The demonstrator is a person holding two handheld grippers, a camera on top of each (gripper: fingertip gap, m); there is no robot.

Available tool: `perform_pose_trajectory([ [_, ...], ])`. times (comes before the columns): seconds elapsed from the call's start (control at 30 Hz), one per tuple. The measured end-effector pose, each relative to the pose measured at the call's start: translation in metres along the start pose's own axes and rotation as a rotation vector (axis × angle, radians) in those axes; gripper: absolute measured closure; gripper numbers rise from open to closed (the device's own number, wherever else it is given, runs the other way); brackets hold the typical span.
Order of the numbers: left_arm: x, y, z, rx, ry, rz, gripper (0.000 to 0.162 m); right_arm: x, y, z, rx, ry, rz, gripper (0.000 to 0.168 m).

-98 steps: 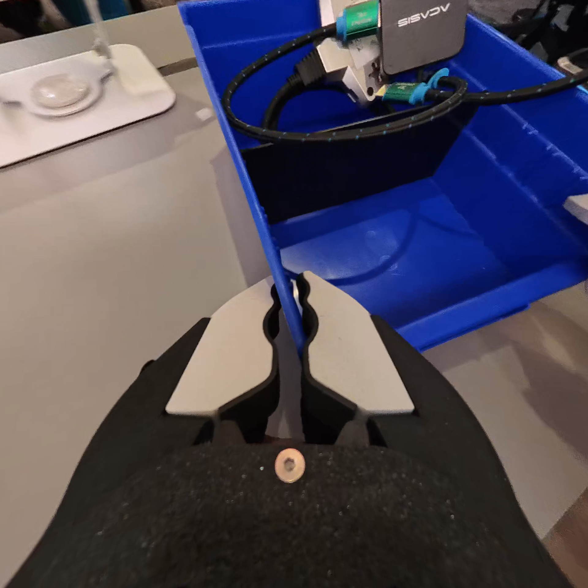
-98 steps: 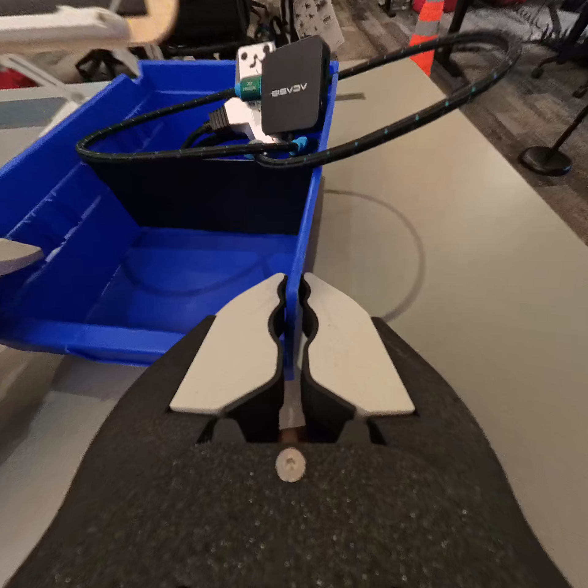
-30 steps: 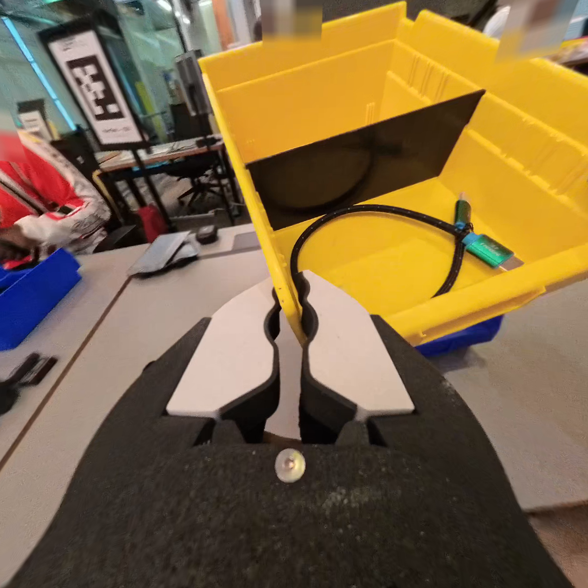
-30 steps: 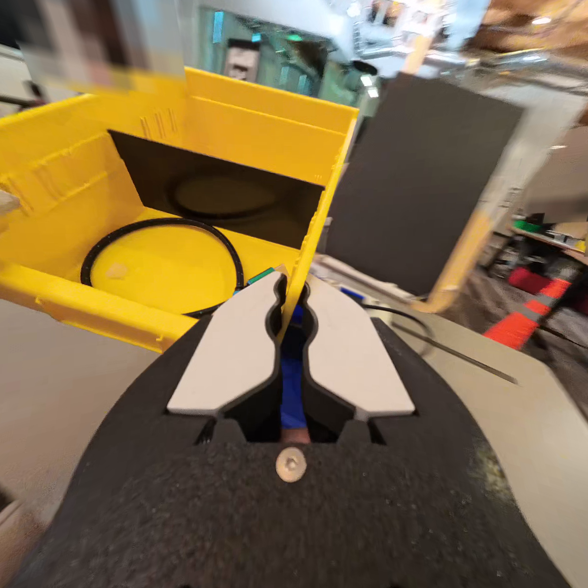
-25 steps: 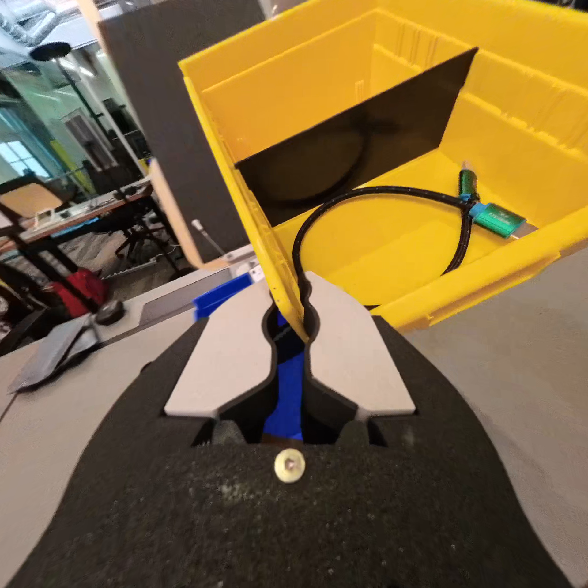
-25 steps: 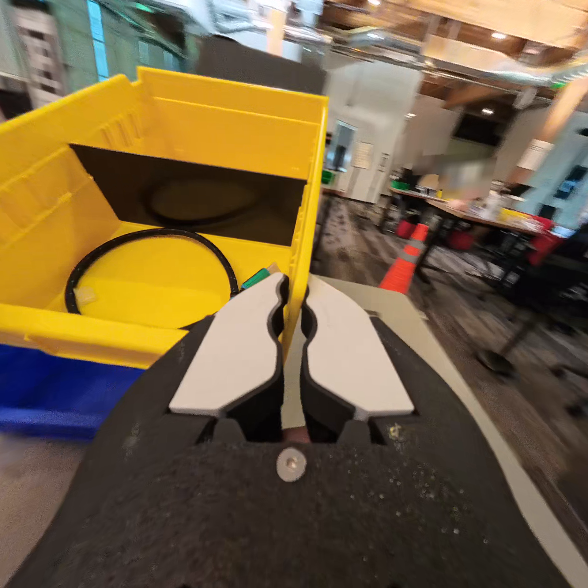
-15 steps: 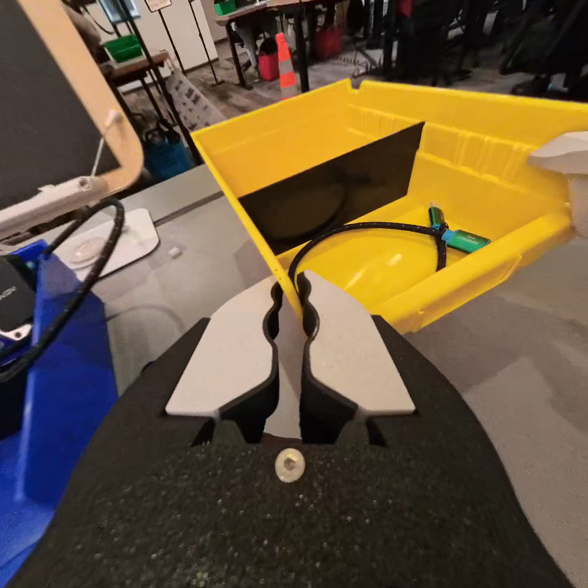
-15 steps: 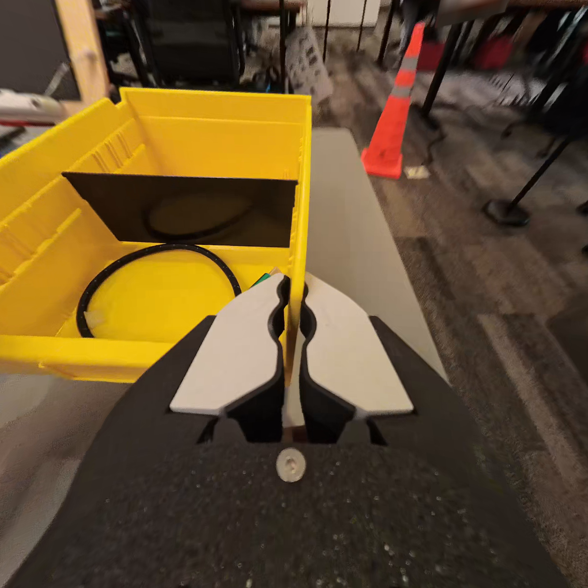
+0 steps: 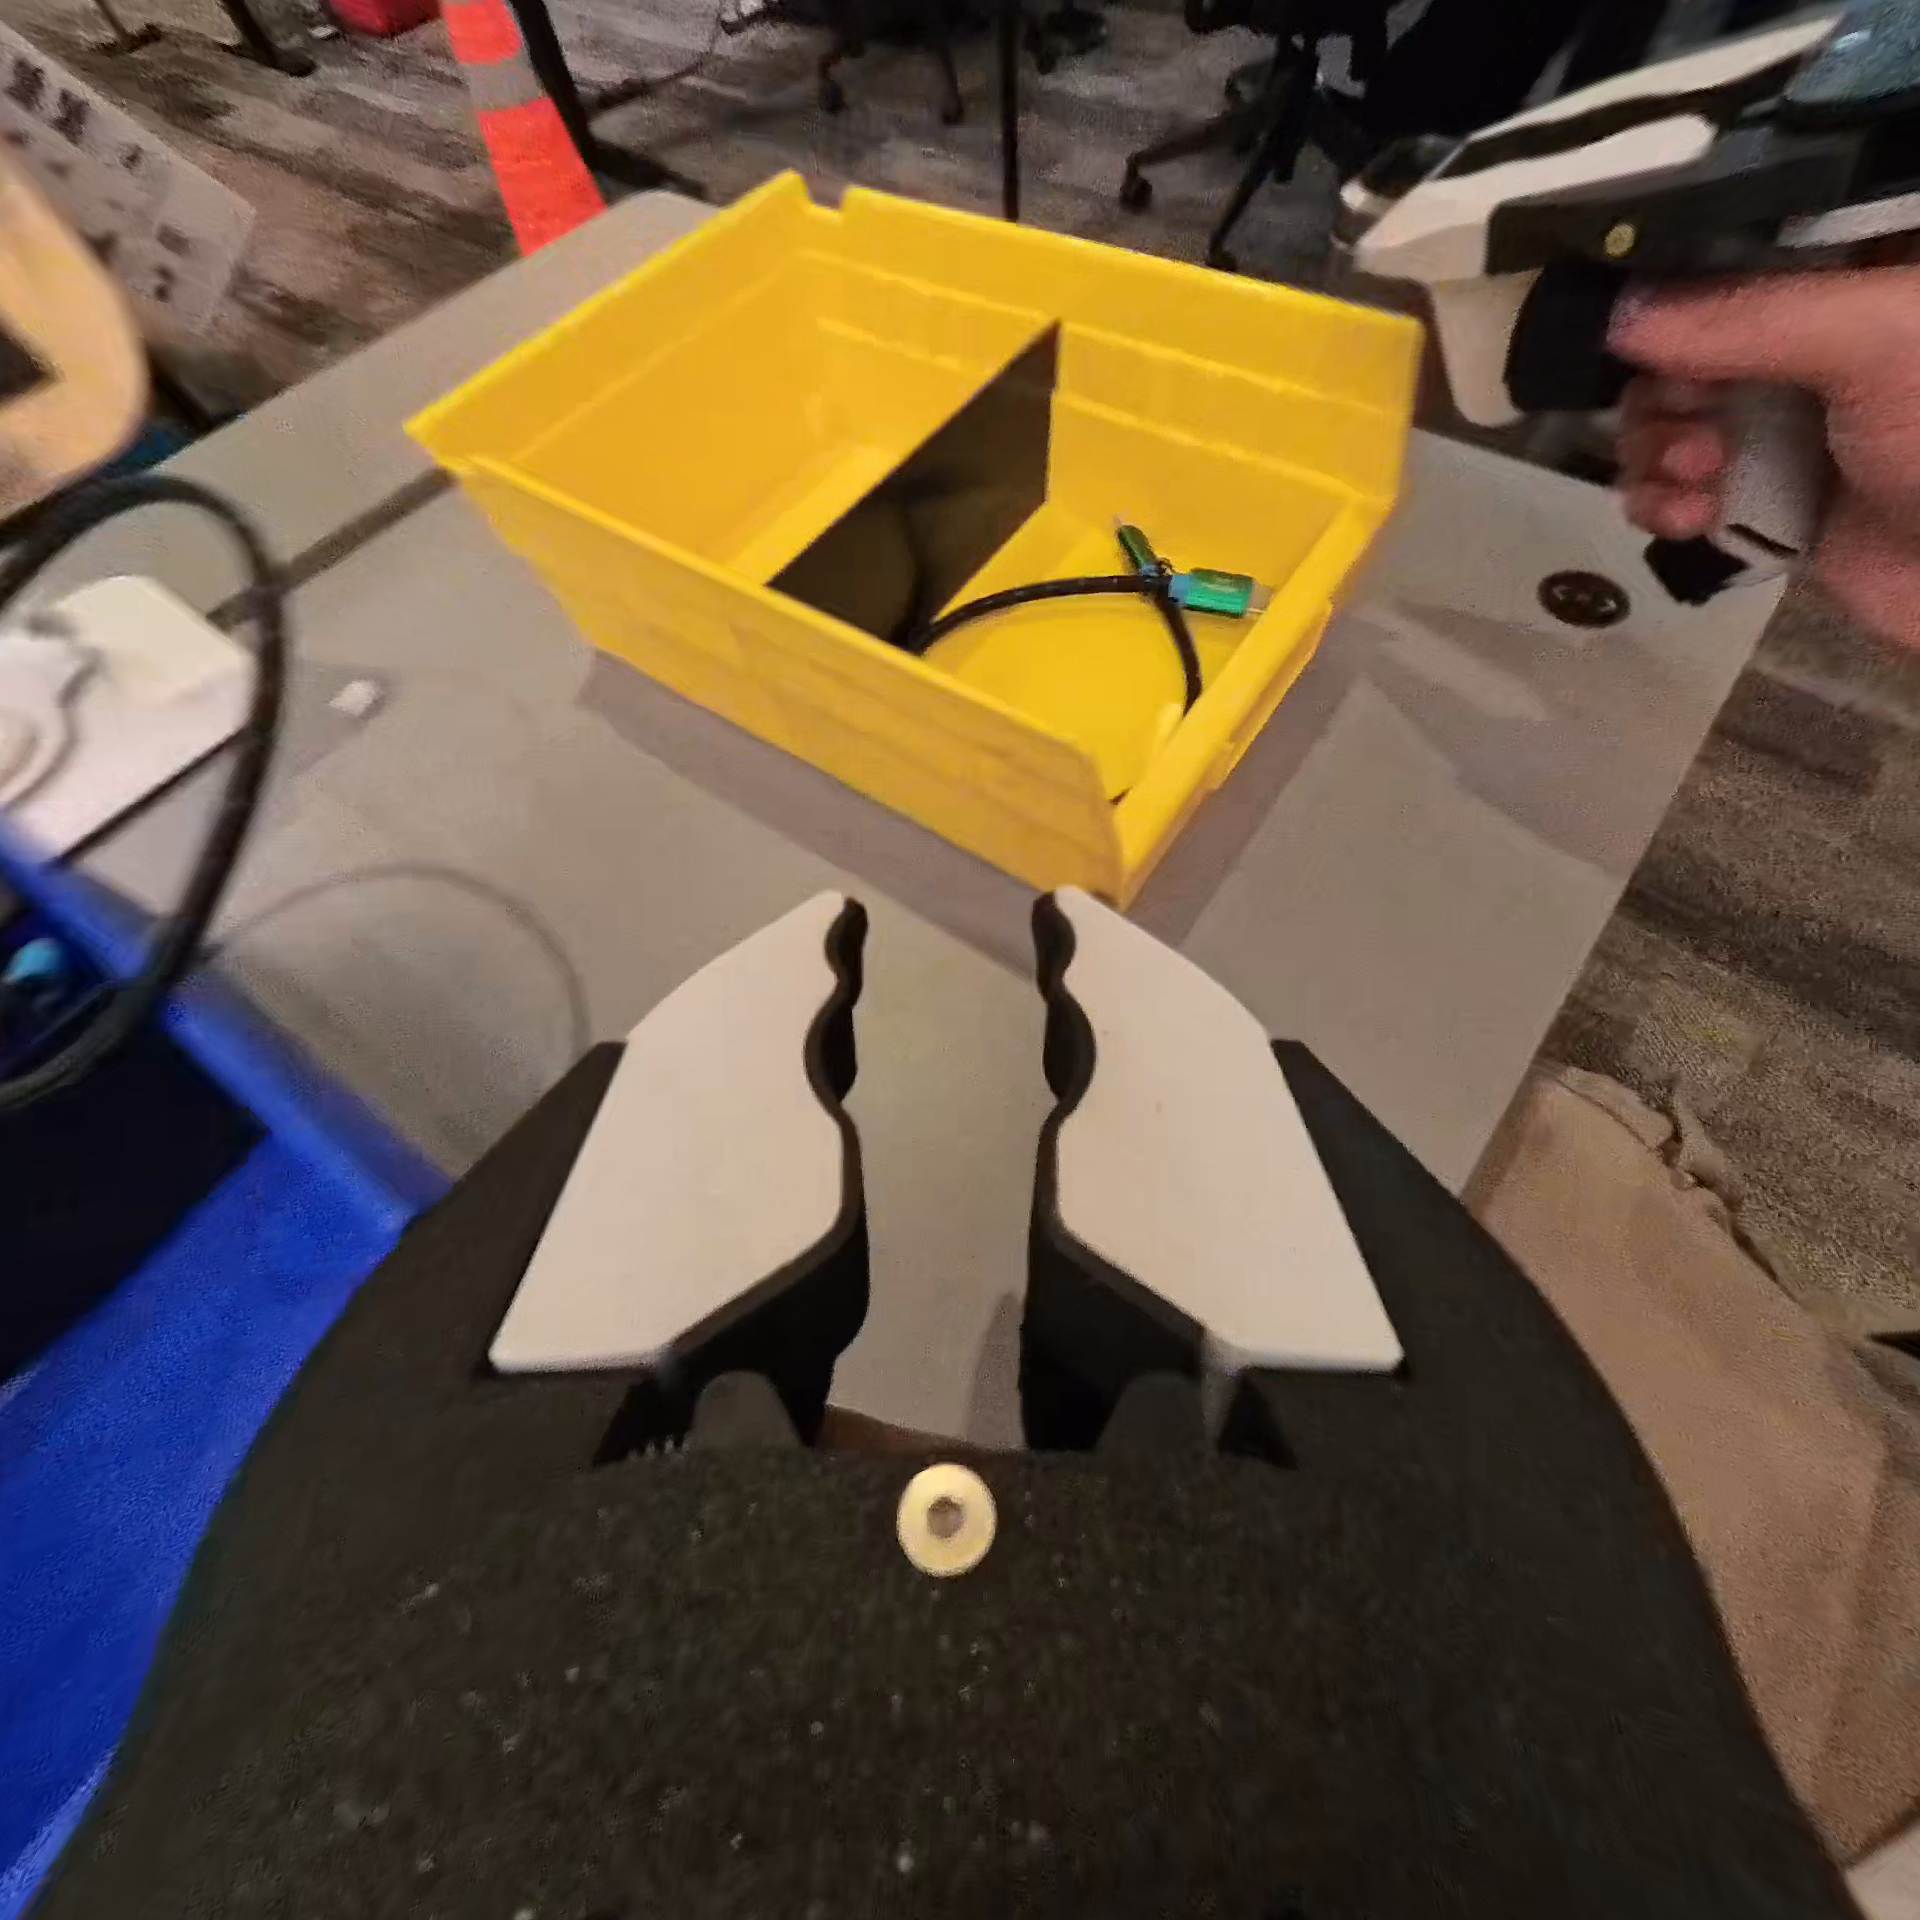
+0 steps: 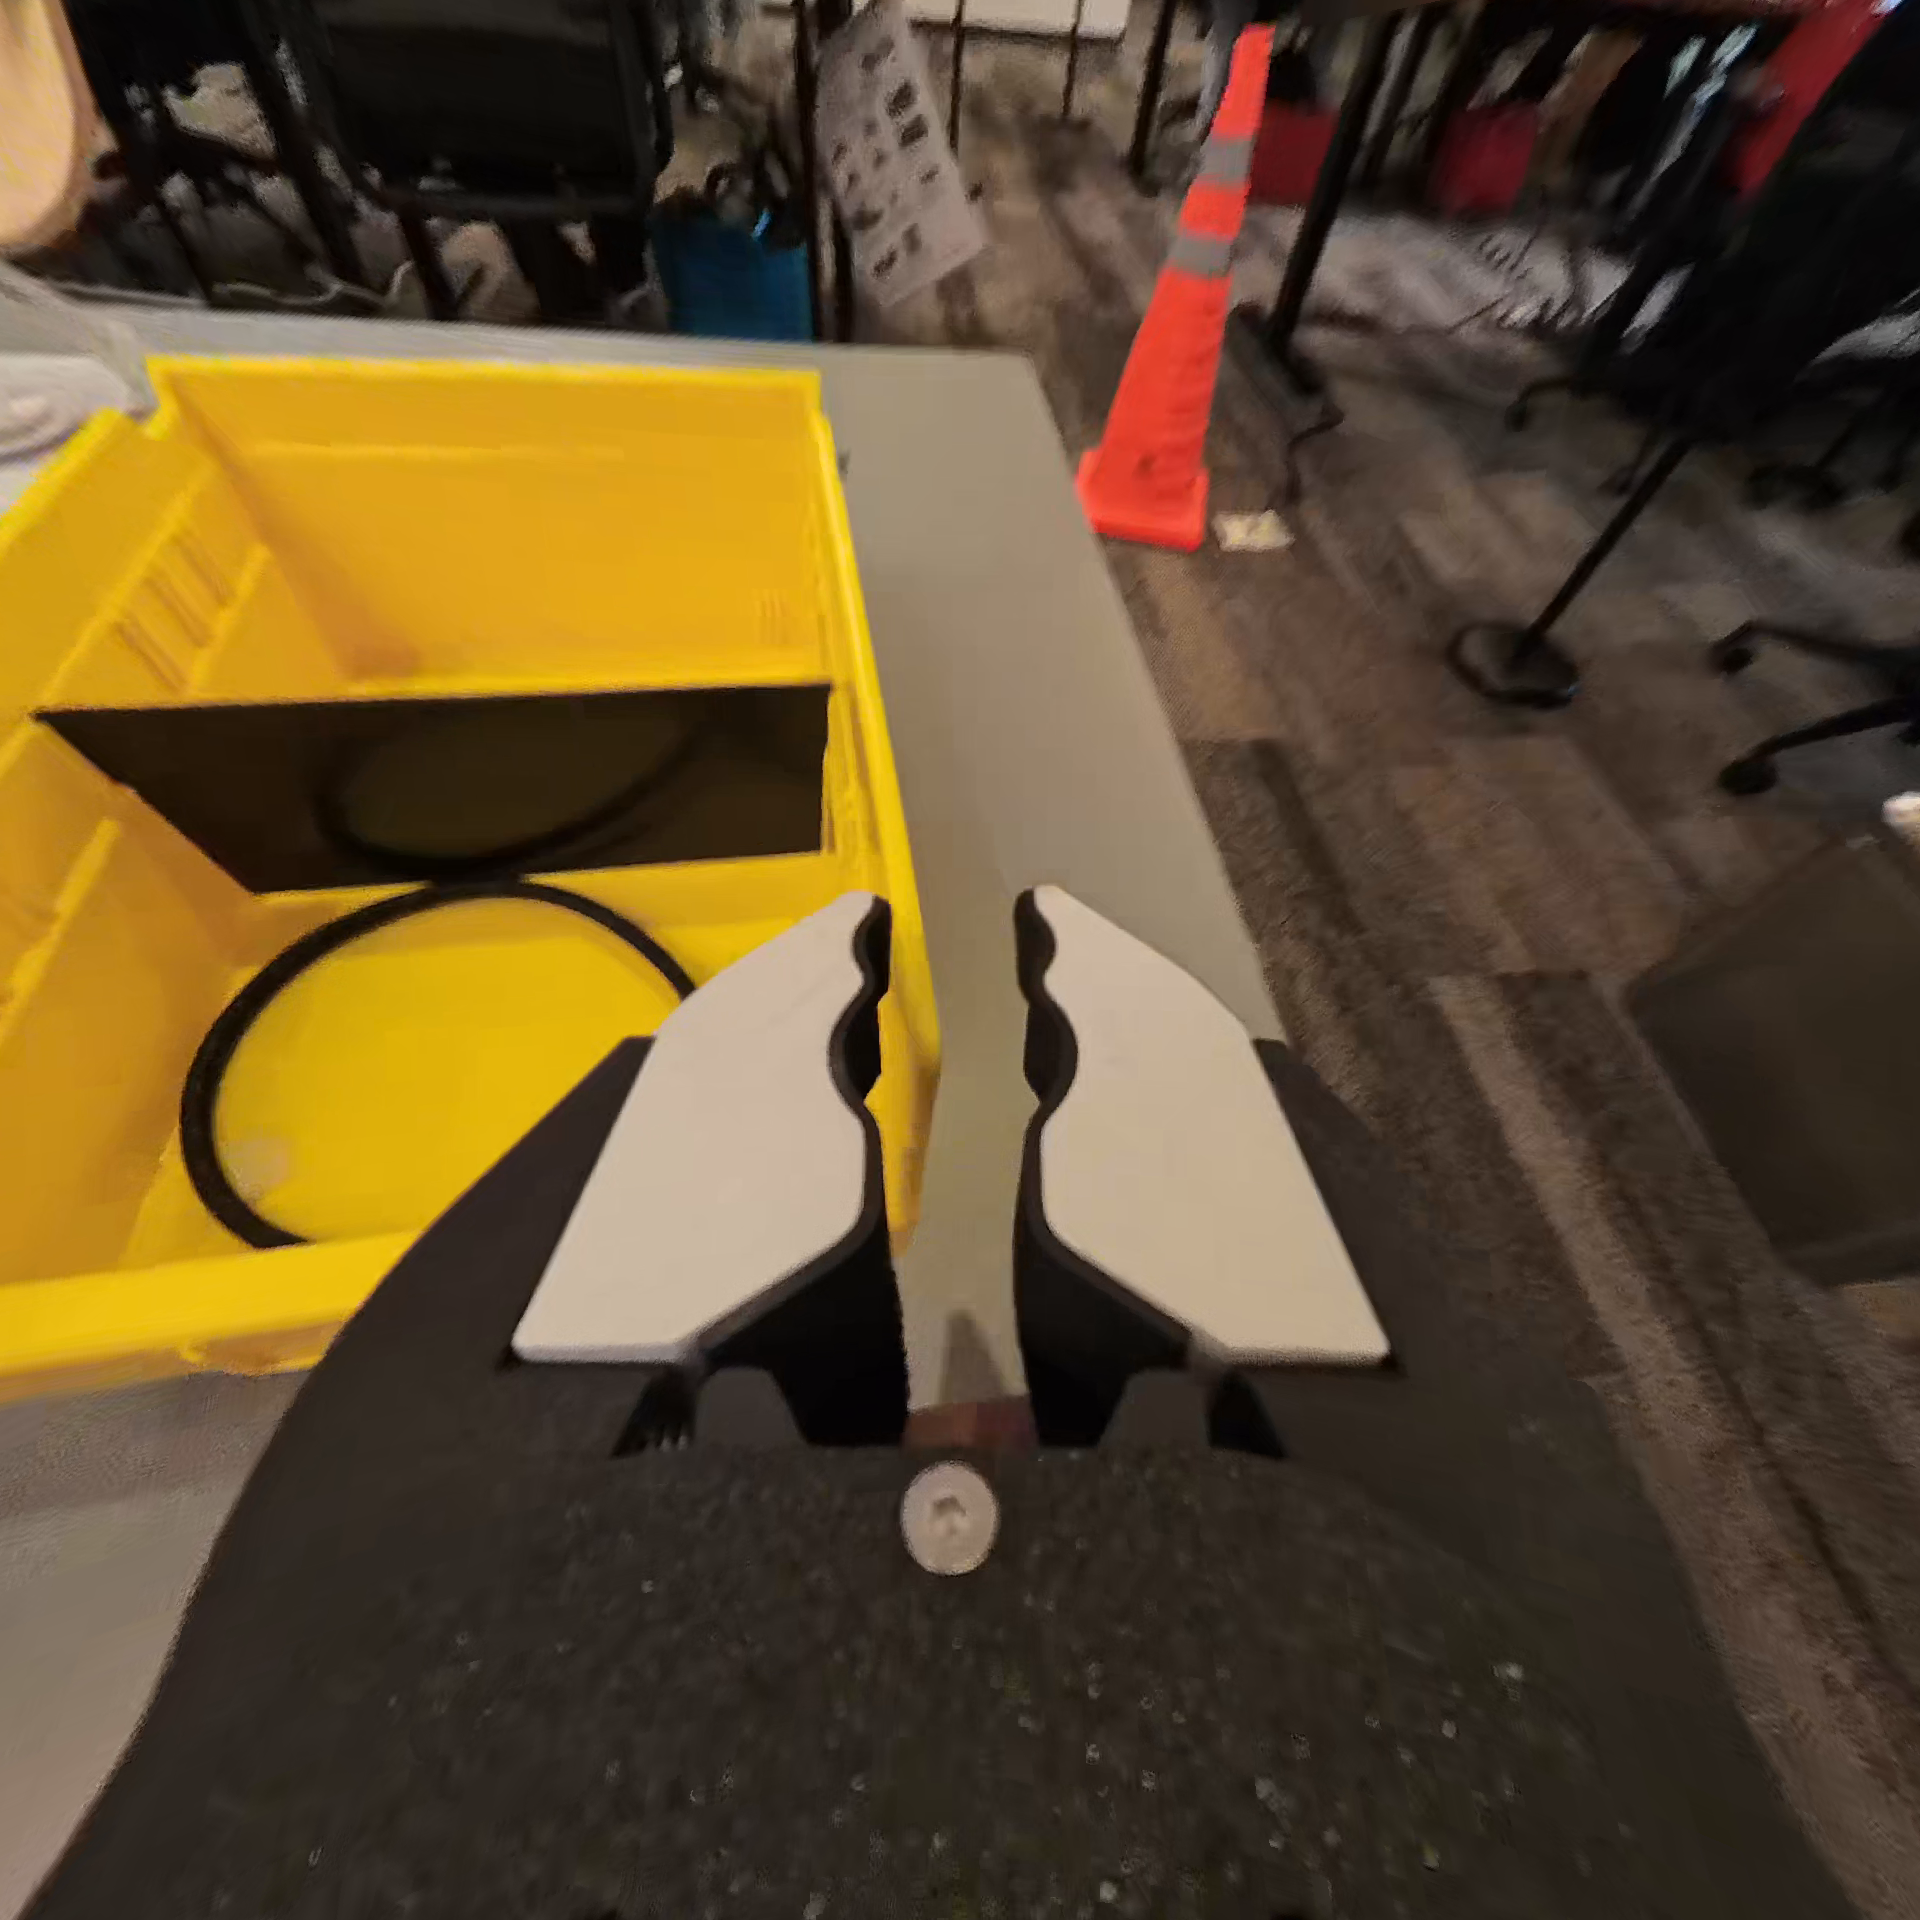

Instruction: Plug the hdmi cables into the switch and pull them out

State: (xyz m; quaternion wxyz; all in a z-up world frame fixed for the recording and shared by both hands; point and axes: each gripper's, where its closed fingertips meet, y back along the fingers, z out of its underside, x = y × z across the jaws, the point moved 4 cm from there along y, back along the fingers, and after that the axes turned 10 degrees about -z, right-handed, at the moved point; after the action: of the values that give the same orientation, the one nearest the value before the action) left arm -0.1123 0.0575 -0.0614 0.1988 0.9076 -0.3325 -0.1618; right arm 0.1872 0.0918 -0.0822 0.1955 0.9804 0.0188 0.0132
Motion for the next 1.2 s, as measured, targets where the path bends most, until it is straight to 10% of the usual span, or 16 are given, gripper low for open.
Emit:
perform_pose_trajectory([
  [0.03,-0.023,0.022,0.004,0.016,0.042,-0.035,0.128,-0.004,0.008,-0.012,0.014,0.033,0.033,0.144],
  [0.27,-0.235,0.123,0.116,-0.053,0.207,-0.734,0.1,-0.215,0.025,-0.075,0.174,0.305,-0.387,0.131],
  [0.4,-0.252,0.092,0.16,-0.174,0.33,-0.571,0.111,-0.358,-0.015,-0.016,0.091,0.193,-0.628,0.115],
  [0.5,-0.259,0.076,0.167,-0.171,0.241,-0.565,0.154,-0.386,-0.062,0.018,-0.038,0.241,-0.418,0.128],
  [0.6,-0.27,0.077,0.17,-0.19,0.191,-0.628,0.155,-0.401,-0.072,0.023,-0.072,0.087,-0.337,0.163],
  [0.97,-0.392,0.208,0.248,-0.199,0.246,-0.75,0.156,-0.589,-0.061,0.003,0.009,0.176,-0.411,0.164],
  [1.2,-0.448,0.227,0.282,-0.183,0.456,-0.783,0.156,-0.655,-0.073,0.014,-0.052,0.095,-0.593,0.157],
])
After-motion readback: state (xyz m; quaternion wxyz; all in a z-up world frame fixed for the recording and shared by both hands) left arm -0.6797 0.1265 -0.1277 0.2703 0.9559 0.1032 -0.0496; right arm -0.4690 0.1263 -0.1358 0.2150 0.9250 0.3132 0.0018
